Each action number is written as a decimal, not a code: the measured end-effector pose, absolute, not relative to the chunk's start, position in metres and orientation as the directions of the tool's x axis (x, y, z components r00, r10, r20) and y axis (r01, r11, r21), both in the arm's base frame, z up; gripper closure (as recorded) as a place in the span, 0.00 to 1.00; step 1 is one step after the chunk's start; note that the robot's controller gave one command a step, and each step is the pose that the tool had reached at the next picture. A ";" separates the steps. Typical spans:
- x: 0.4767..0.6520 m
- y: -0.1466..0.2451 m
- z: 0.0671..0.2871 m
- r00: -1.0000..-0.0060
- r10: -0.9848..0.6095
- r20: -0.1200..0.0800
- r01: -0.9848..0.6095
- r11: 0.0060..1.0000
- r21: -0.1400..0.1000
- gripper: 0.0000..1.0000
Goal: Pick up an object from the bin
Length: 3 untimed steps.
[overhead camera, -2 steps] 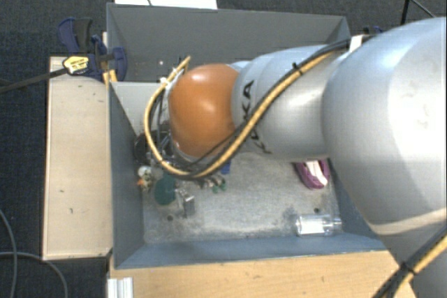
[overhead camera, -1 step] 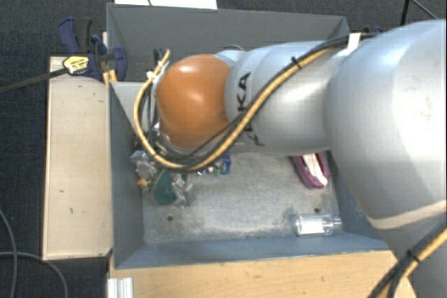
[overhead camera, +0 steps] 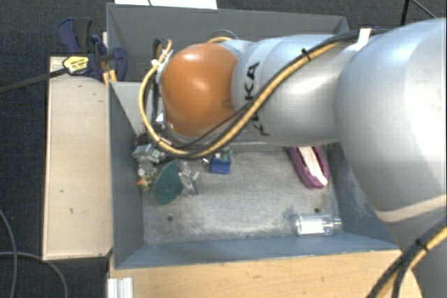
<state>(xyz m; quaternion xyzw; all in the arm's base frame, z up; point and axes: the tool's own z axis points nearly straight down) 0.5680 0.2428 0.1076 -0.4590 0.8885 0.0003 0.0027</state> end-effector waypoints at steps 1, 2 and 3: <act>0.561 0.250 0.070 -0.215 -0.977 0.000 -0.977 0.215 0.000 0.00; 0.586 0.234 0.071 0.129 -0.992 -0.004 -0.992 -0.129 -0.002 0.00; 0.585 0.237 0.074 0.123 -0.992 -0.007 -0.992 -0.123 0.001 1.00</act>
Offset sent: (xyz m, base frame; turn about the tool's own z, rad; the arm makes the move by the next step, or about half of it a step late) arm -0.0071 0.0073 -0.0376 -0.4029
